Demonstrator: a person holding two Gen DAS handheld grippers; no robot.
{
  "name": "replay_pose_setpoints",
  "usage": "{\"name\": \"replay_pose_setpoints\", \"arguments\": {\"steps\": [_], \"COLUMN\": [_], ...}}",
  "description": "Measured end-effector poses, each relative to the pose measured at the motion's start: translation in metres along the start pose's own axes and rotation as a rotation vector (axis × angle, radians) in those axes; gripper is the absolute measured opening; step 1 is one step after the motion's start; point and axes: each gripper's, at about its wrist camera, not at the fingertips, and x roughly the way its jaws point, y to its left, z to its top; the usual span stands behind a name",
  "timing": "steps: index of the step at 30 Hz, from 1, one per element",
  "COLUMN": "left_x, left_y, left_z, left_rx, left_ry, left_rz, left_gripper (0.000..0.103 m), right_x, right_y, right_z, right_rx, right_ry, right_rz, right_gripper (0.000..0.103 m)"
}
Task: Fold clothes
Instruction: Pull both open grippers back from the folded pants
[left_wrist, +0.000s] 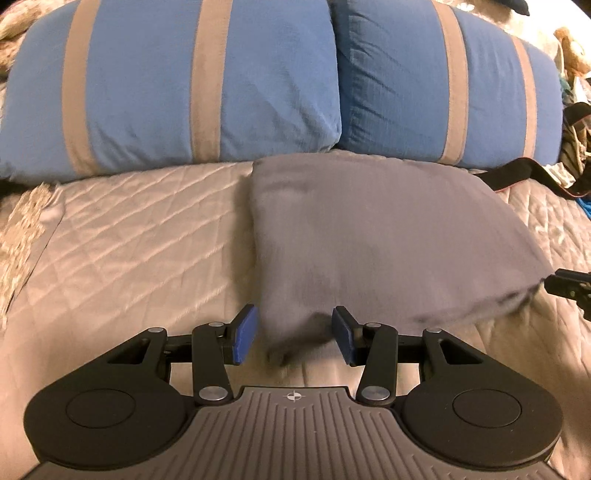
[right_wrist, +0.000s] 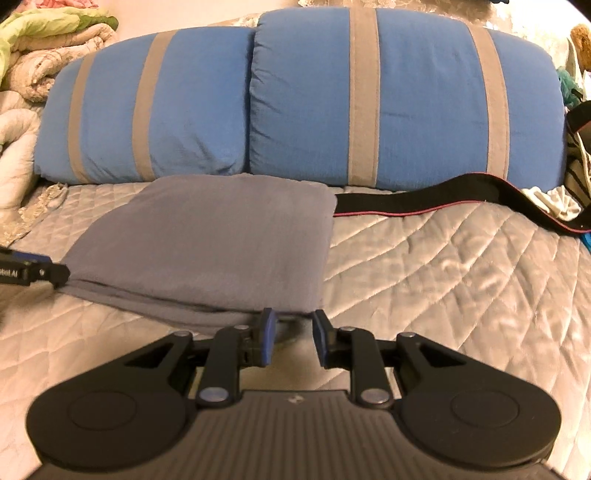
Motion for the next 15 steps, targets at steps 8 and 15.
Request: {"name": "replay_pose_setpoints", "arguments": {"steps": [8, 15], "left_x": [-0.036, -0.045], "left_y": [-0.007, -0.01], "left_z": [-0.031, -0.043], "left_rx": [-0.036, -0.053], "left_ry": [-0.022, -0.032], "left_rz": [-0.024, -0.018], "left_gripper": [0.043, 0.043], "right_x": [-0.019, -0.025], "right_y": [0.02, 0.037], "right_z": [-0.015, -0.029], "right_rx": [-0.009, -0.027], "right_ry": [-0.012, 0.002], "right_rz": [0.038, 0.047], "right_gripper": [0.042, 0.044]}}
